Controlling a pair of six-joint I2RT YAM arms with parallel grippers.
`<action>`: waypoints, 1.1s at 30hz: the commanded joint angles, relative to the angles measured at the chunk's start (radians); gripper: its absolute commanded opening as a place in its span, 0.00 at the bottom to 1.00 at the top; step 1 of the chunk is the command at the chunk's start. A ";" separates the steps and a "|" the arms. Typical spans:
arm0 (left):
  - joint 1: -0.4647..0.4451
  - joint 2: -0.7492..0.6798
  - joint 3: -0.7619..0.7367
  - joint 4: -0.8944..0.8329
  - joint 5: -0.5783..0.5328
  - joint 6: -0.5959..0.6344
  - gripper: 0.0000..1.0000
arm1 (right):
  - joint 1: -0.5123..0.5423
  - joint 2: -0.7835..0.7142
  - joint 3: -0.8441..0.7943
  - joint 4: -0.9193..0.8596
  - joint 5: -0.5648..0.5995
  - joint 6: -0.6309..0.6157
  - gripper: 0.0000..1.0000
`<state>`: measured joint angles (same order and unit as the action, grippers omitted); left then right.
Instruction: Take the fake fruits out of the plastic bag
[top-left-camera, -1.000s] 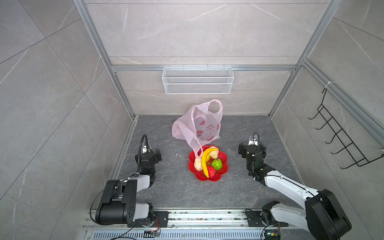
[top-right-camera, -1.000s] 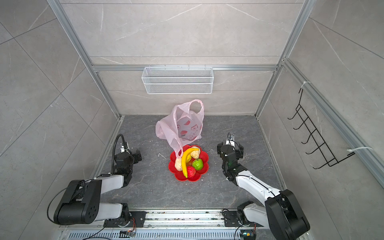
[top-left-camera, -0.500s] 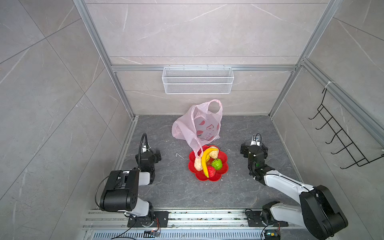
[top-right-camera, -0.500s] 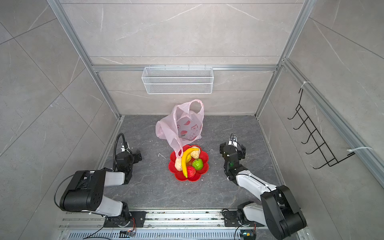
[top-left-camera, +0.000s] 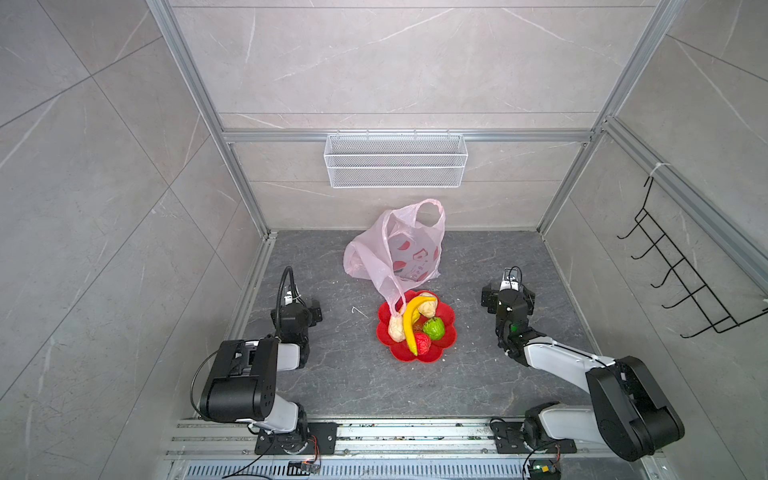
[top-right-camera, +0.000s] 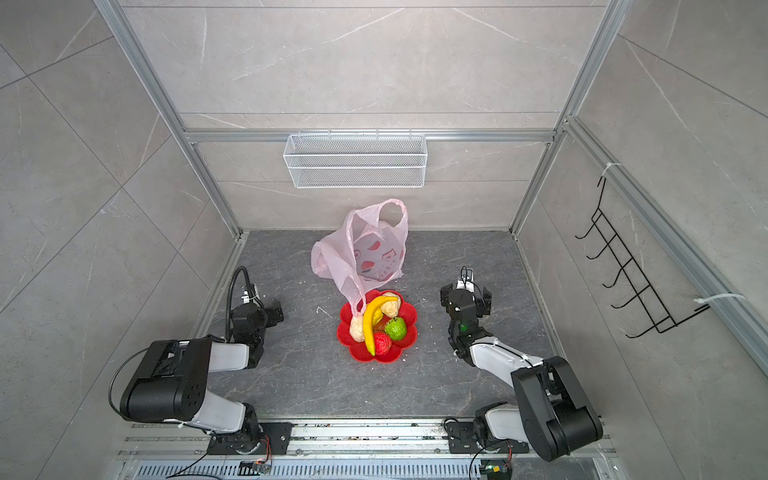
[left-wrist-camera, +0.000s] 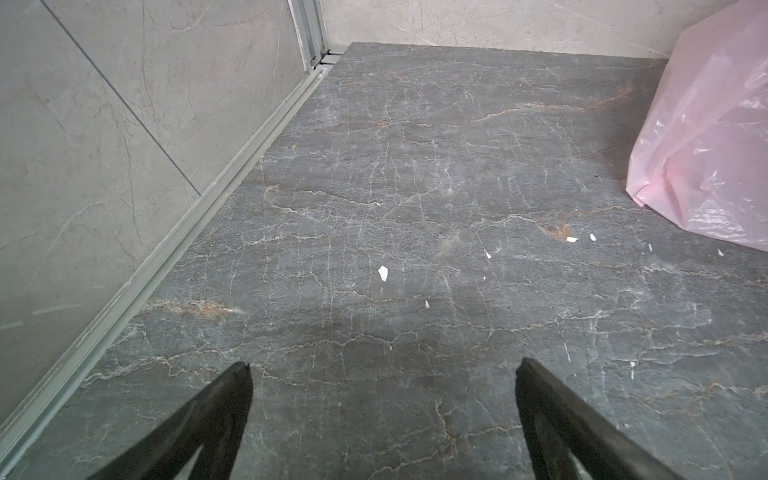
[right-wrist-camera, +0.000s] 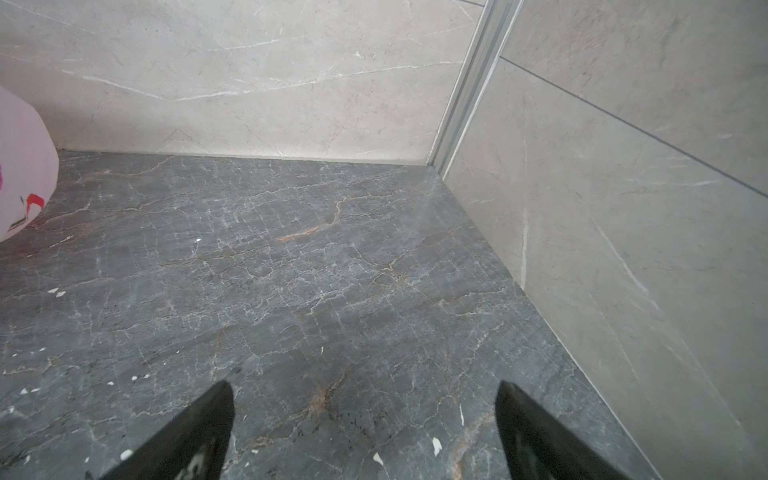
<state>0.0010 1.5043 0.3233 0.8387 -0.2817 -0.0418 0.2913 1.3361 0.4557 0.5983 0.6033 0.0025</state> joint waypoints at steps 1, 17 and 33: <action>0.007 -0.001 0.022 0.045 0.009 0.000 1.00 | -0.007 0.022 -0.043 0.086 -0.013 -0.011 0.99; 0.006 -0.004 0.022 0.045 0.009 0.000 1.00 | -0.039 0.117 -0.154 0.354 -0.143 -0.025 0.99; 0.006 -0.002 0.022 0.046 0.008 0.000 1.00 | -0.089 0.189 -0.177 0.456 -0.379 -0.060 0.99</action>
<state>0.0010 1.5043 0.3233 0.8387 -0.2813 -0.0418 0.2081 1.4784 0.2955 0.9771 0.3233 -0.0246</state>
